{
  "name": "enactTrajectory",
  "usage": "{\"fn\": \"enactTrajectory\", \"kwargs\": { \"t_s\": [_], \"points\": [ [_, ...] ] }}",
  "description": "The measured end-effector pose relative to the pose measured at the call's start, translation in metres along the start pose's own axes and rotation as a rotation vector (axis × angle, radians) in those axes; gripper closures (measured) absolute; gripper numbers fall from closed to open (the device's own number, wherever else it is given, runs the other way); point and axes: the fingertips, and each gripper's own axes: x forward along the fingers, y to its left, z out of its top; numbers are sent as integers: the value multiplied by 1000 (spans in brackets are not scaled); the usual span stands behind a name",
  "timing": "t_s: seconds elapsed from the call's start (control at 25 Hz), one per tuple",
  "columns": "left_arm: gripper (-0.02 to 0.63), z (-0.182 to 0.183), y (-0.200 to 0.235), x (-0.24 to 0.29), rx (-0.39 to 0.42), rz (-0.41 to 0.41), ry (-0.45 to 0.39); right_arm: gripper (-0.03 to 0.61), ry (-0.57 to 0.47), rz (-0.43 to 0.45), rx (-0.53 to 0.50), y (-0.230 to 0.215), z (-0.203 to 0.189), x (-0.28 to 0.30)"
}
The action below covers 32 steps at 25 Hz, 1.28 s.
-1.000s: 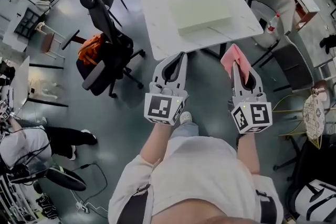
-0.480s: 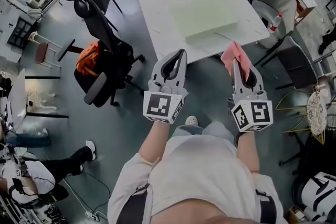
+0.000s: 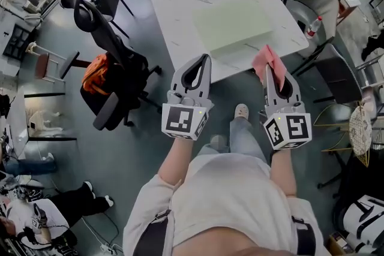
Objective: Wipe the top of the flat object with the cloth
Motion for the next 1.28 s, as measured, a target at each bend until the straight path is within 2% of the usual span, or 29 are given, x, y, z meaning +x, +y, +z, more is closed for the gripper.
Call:
{"fn": "enactTrajectory", "kwargs": {
  "t_s": [0.36,0.92,1.28],
  "points": [
    [601,-9,28,58,0,65,19,549,21,65,15,-33,-1,69],
    [601,-20,59,122,12,272,57,549,47,276,18,-73,10,171],
    [601,-59,57,140,7,396,128,549,90,394,37,-97,-9,212]
  ]
}}
